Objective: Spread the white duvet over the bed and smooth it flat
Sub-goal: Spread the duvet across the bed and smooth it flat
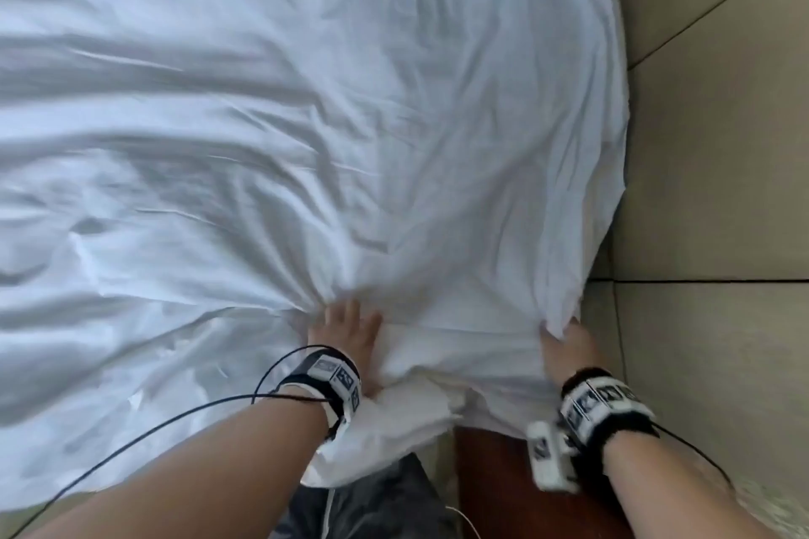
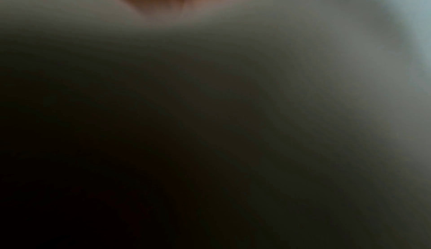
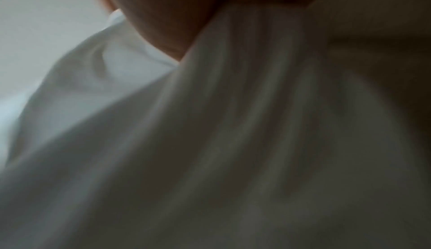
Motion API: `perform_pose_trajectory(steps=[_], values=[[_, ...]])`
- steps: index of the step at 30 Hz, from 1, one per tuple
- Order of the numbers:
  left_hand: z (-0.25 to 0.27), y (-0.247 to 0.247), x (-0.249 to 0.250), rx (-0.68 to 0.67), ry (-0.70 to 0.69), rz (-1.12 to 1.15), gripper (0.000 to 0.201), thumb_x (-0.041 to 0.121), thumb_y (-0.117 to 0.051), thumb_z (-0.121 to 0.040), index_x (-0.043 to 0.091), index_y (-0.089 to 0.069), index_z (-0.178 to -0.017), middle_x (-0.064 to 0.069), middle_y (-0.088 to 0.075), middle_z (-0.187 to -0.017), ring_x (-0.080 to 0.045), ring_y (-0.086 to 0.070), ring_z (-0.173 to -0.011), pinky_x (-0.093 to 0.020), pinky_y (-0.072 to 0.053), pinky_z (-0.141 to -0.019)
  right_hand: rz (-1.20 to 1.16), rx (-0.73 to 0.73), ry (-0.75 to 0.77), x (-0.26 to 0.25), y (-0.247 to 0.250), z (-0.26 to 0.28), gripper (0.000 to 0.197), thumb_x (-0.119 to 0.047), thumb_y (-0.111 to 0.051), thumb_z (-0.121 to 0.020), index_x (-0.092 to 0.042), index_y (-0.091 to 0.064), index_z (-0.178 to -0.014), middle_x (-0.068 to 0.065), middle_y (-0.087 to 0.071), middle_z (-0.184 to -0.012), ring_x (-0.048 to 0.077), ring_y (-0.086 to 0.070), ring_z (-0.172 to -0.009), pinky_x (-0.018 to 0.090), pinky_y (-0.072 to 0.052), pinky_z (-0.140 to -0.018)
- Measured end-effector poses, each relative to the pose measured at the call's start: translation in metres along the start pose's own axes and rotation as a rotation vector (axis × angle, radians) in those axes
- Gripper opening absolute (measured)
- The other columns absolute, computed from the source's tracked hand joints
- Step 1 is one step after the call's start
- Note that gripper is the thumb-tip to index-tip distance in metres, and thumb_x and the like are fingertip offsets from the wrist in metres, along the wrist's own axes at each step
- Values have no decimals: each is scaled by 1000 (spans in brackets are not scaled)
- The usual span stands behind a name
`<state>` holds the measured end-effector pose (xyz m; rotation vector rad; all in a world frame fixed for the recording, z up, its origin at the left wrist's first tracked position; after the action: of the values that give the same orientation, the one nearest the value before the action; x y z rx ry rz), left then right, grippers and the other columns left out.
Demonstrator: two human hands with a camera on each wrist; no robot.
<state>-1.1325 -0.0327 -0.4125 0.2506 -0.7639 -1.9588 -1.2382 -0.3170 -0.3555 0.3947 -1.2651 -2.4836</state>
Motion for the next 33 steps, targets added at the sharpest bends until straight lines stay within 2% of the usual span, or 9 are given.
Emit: perform_pose_trajectory(steps=[4,9,14,18,21,23,27,29,33], values=[[3,-23,38,-153,-26,128,90,41,-79,-67,17,-29,-138,-15,-34,-138,-37,-44,-122,-45,-46,-97,133,59,-90,41,35,-12,34,-19,-55,-89,-4,-51,-119,30,-61,-113,45,-59,-103,40,-48,-86],[5,-6,56,-171,-32,197,65,46,-61,-82,17,-41,-137,-11,-42,-138,-31,-48,-124,-41,-45,-100,86,299,70,-37,29,-11,71,-12,-63,-76,-11,-31,-140,16,-31,-148,36,-32,-134,49,-28,-106],[7,55,5,156,82,276,61,39,-57,-86,26,-31,-140,-5,-26,-150,-27,-30,-137,-45,-38,-107,60,275,420,-135,0,11,82,-23,-64,-79,-30,-18,-148,7,1,-160,28,-4,-146,51,-26,-108],[14,79,-61,259,266,318,73,38,-60,-84,34,-19,-144,-3,-3,-157,-33,-16,-142,-50,-34,-108,104,-357,417,-160,-84,45,70,-26,-61,-77,-29,-32,-141,8,-36,-147,28,-43,-131,40,-43,-103],[31,67,-101,192,317,341,74,38,-58,-84,40,-17,-145,4,7,-160,-31,-6,-146,-52,-29,-112,308,-971,451,-154,-128,116,49,-24,-59,-84,-21,-51,-133,-3,-61,-120,13,-63,-88,23,-49,-71],[45,45,-127,117,352,337,70,39,-56,-86,41,-20,-146,7,6,-160,-29,-9,-147,-49,-29,-112,211,-1097,434,-165,-128,130,23,-22,-58,-88,-17,-65,-109,-1,-69,-101,17,-68,-84,22,-47,-60],[82,-47,-173,-334,429,431,20,33,-55,-91,22,-65,-104,-5,-59,-123,-22,-55,-112,-28,-46,-88,-136,-509,486,-235,-81,69,17,-16,-57,-85,-19,-67,-98,9,-70,-92,27,-68,-88,29,-51,-69],[104,-83,-189,-400,455,498,25,36,-56,-90,25,-52,-68,0,-56,-89,-17,-52,-85,-21,-41,-61,-91,-190,557,-272,-53,41,27,-19,-57,-86,-15,-62,-112,9,-65,-106,28,-62,-102,26,-44,-81],[135,-87,-239,-258,472,575,32,39,-48,-93,21,-59,-116,-4,-59,-123,-19,-58,-111,-27,-45,-91,133,36,621,-341,-76,48,60,-40,-54,-86,-23,-36,-141,9,-31,-150,32,-34,-134,44,-32,-109]])
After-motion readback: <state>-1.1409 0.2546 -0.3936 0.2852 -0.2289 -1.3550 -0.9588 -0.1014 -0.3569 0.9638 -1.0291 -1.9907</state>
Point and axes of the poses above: each hand's wrist, its own z-axis away from the middle knuckle, its own y-axis out of the back of the hand, x = y × z, the point moved 5 cm from there along -z, towards the middle knuckle
